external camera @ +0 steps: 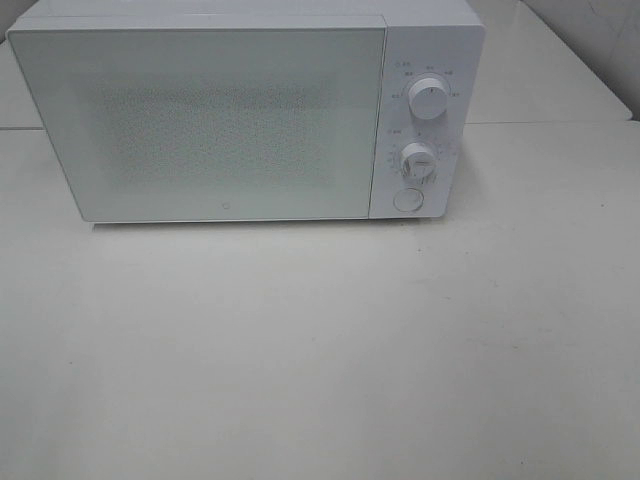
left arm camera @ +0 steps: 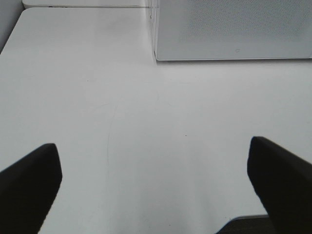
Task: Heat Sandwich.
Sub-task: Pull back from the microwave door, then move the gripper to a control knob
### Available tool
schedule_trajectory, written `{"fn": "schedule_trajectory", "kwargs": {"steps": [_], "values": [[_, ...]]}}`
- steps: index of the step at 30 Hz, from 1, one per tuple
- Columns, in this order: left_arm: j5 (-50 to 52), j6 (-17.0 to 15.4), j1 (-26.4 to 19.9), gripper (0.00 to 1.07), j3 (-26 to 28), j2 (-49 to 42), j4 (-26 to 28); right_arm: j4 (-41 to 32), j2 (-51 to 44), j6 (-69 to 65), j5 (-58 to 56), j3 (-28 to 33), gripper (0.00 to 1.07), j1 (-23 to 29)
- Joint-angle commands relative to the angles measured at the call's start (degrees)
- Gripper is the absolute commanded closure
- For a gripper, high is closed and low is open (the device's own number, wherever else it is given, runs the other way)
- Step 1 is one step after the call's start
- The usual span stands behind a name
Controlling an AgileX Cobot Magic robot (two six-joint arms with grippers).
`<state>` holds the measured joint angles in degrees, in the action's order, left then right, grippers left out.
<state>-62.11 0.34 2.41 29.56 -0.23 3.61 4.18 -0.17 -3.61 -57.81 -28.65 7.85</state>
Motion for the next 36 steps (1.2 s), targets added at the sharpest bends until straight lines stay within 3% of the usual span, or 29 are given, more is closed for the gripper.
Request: {"fn": "schedule_trajectory", "kwargs": {"steps": [1,28,36], "values": [[0.97,-0.34,-0.06,0.08,-0.06,-1.49,-0.11,-0.11,-1.2,0.4,0.69,0.17,0.31,-0.4],[0.97,-0.34,-0.06,0.08,-0.06,-1.49,-0.11,-0.17,-0.8,0.4,0.57,-1.09,0.31,-0.34],[0.97,-0.34,-0.06,0.08,-0.06,-1.49,-0.11,-0.11,5.9,0.4,4.53,-3.67,0.31,-0.34]]}}
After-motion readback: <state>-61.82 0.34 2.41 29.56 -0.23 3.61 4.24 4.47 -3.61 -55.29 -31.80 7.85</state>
